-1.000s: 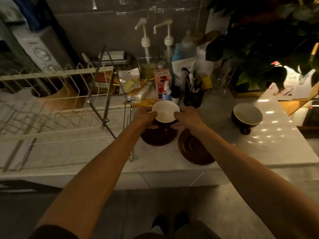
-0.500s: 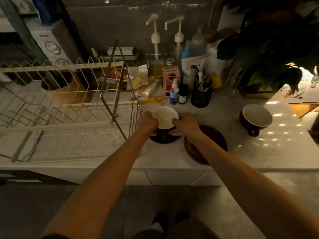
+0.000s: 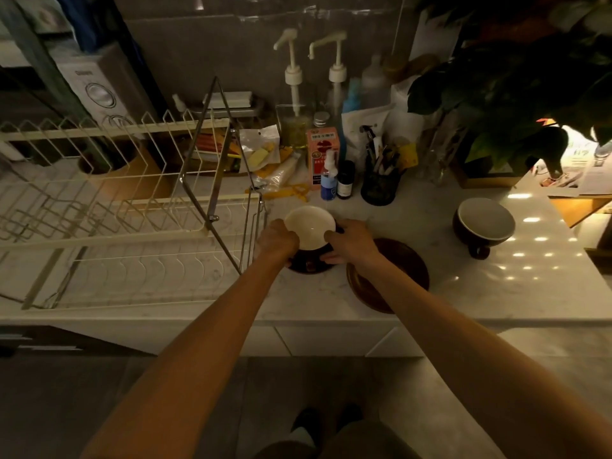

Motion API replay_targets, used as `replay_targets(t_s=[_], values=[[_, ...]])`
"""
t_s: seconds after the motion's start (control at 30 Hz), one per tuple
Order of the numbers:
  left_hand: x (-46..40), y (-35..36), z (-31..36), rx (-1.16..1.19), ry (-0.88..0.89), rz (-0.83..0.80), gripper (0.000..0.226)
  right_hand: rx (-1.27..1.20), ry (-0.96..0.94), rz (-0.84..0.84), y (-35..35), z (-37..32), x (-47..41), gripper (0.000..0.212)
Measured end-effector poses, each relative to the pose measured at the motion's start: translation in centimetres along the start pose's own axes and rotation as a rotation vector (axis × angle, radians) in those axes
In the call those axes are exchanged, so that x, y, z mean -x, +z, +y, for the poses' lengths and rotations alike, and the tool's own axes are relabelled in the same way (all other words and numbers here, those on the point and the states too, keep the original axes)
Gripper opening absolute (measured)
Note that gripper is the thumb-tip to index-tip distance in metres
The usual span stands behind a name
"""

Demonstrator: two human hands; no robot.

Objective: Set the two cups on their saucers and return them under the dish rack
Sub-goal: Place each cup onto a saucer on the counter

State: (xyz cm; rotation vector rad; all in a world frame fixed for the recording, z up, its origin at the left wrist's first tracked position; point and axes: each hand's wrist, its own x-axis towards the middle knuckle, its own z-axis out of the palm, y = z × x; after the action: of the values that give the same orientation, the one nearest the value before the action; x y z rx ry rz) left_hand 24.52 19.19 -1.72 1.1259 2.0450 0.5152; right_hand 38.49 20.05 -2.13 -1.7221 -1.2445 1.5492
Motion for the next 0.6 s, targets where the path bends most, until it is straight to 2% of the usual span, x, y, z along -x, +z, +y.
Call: replay_targets(t_s=[0.17,0.27,0.33,0.43,0.6], values=[[0.8,-0.3,0.8,-0.23,0.095,0.087,0.047,0.064,0.012,-0.019,-0.7,-0.2,0.1,0.047],[1.6,-0.4,1.9,-0.376,0.218,0.183,0.045,0.156,0.005,0.017,-1.6,-0.6,0.2,0.044],[1.9,-0.2,2.8,-0.393,0.305,0.21,0.044,0.258,-0.018,0.038,-2.6,-0.8,0.3,0.043],[2.2,0.8,4.6,-0.312,0.423,0.137,0.042,0.435,-0.082,0.082,-4.9,-0.9,0.6,0.037],[3.4,4.6,8.7,-0.085,0.477,-0.145,0.042,0.478,-0.073,0.266,-10.0,0.3,2.3,0.038]])
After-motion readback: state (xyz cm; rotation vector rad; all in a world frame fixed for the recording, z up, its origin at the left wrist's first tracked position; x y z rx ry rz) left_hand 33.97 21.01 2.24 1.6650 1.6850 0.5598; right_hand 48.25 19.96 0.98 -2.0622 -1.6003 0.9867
